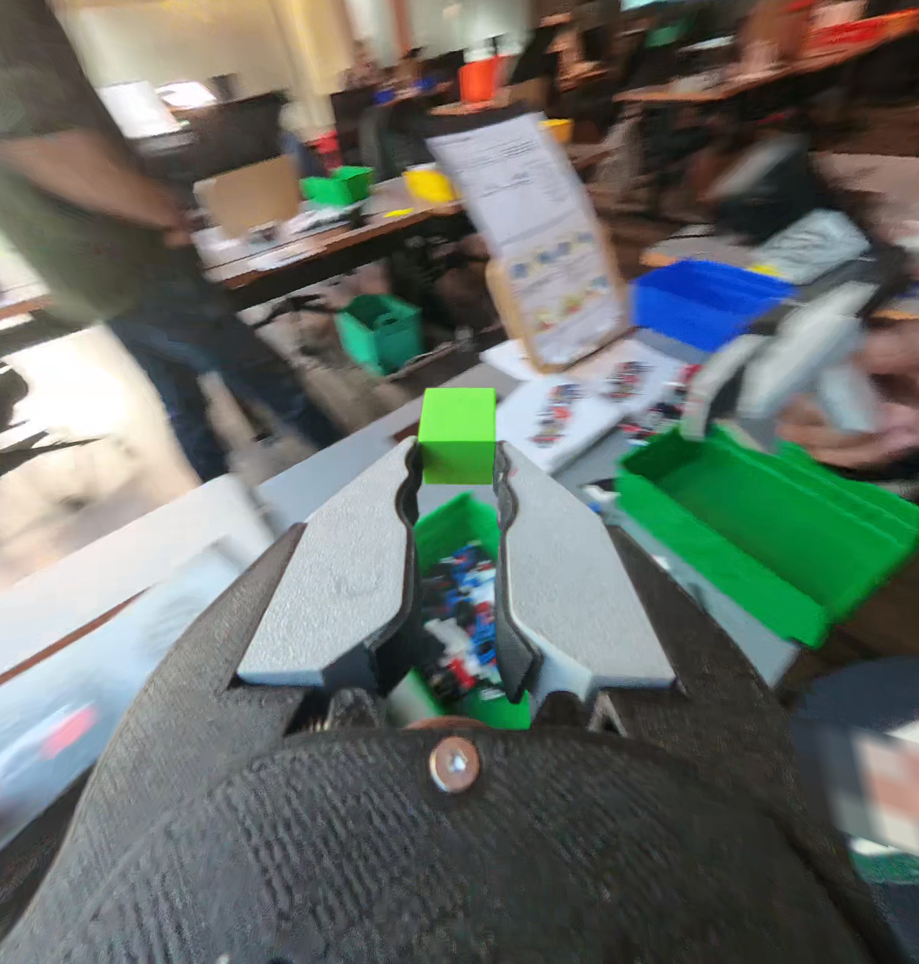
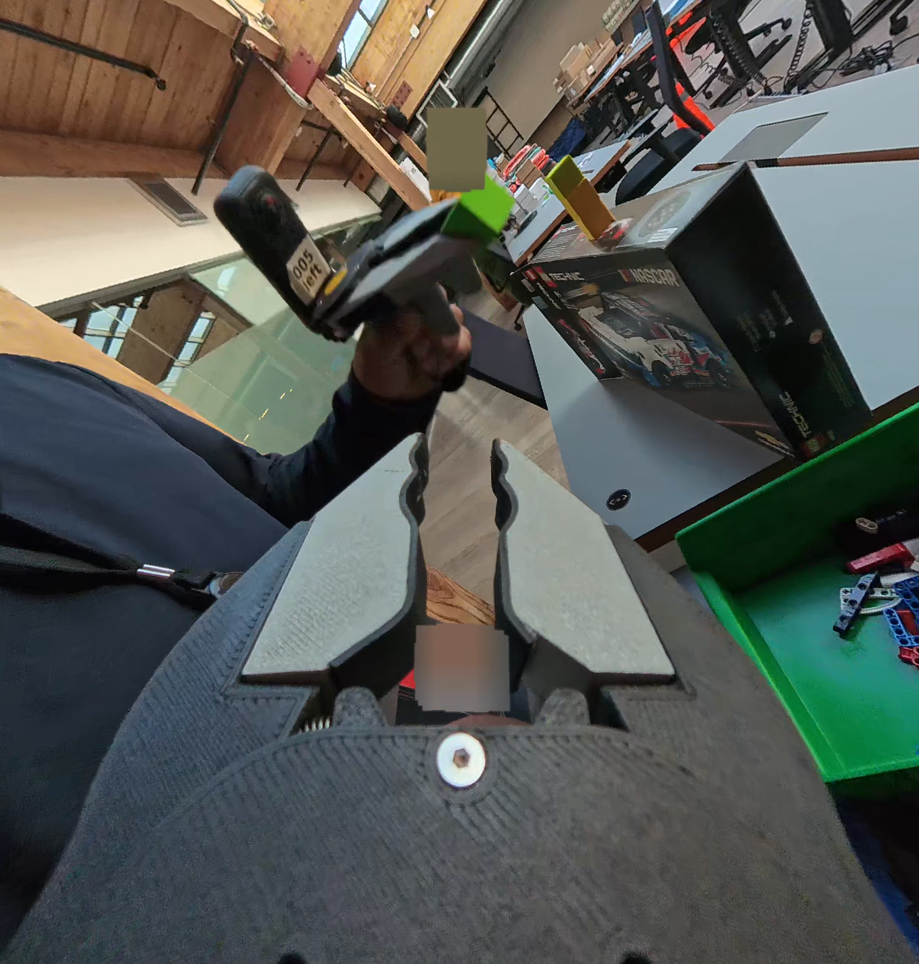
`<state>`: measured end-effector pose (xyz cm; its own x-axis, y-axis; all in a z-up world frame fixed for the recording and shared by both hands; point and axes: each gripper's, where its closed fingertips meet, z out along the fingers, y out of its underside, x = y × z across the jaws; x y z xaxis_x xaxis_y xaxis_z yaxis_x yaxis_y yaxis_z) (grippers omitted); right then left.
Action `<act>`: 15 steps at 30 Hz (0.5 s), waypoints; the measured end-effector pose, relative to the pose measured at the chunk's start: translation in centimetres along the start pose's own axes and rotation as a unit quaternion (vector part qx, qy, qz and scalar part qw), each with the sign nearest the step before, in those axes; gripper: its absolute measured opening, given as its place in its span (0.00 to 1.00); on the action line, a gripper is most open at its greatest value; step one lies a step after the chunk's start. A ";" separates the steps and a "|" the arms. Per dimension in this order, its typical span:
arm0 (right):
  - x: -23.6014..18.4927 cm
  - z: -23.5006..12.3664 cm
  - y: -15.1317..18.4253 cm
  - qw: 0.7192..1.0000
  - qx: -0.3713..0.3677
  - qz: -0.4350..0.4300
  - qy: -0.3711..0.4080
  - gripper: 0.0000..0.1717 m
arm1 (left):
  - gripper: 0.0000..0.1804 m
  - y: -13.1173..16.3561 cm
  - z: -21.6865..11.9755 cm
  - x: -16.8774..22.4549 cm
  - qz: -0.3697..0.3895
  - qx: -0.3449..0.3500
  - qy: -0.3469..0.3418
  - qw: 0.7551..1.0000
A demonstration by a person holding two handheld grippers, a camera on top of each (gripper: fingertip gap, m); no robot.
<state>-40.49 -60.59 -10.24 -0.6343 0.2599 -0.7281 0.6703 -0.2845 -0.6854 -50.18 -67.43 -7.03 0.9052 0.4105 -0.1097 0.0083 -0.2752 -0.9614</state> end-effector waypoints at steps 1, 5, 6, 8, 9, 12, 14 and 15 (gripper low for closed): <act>0.3 -0.1 0.2 1.000 0.000 0.000 0.008 0.12 | 0.14 -0.2 -1.4 -3.8 -0.014 -0.006 -0.052 0.999; 1.9 -0.6 1.5 0.999 -0.007 0.001 0.043 0.11 | 0.14 -0.2 -8.0 -16.7 -0.117 -0.007 -0.202 0.972; 2.2 -0.6 1.8 0.999 -0.009 0.003 0.048 0.11 | 0.14 0.1 -9.2 -18.8 -0.131 -0.007 -0.222 0.966; 2.6 -0.7 2.4 0.999 -0.013 0.006 0.053 0.11 | 0.13 1.7 -11.0 -22.0 -0.141 -0.036 -0.262 0.954; 2.8 -0.7 2.7 0.998 -0.016 0.005 0.056 0.11 | 0.14 2.5 -11.5 -23.0 -0.144 -0.049 -0.273 0.950; 3.2 -1.0 3.6 0.998 -0.029 0.004 0.062 0.11 | 0.14 4.4 -11.8 -24.6 -0.163 -0.070 -0.286 0.942; 3.4 -1.2 3.9 0.997 -0.035 0.004 0.063 0.11 | 0.14 5.3 -11.6 -25.1 -0.180 -0.081 -0.290 0.936; 3.5 -1.4 4.1 0.997 -0.038 0.004 0.063 0.11 | 0.14 5.7 -11.5 -25.3 -0.186 -0.086 -0.293 0.934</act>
<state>-39.48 -59.58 -15.58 -0.5784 0.3732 -0.7254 0.7051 -0.2184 -0.6746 -68.17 -89.34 -6.88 0.4378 0.8973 0.0565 0.3895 -0.1327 -0.9114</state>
